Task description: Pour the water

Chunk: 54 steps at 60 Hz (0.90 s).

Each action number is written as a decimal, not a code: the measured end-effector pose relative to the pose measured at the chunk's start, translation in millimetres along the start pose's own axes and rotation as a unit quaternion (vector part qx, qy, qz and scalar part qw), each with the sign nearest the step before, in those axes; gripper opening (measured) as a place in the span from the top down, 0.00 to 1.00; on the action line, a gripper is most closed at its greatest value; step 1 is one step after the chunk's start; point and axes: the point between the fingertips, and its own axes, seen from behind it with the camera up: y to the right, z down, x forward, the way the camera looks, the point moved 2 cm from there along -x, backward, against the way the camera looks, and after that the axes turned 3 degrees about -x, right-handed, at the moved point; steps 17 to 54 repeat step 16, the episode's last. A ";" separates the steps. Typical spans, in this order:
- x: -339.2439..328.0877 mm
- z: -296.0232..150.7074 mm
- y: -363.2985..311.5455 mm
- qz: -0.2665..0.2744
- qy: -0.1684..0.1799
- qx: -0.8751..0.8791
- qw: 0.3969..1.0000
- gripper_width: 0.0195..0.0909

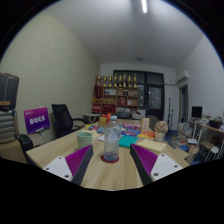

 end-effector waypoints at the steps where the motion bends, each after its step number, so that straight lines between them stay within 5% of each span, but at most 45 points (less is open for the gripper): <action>1: -7.3 -0.4 -0.8 0.000 0.000 0.004 1.000 0.09; 16: -86.0 14.5 -20.5 -0.021 -0.010 0.025 0.999 0.10; 54: -86.0 14.5 -20.5 -0.021 -0.010 0.025 0.999 0.10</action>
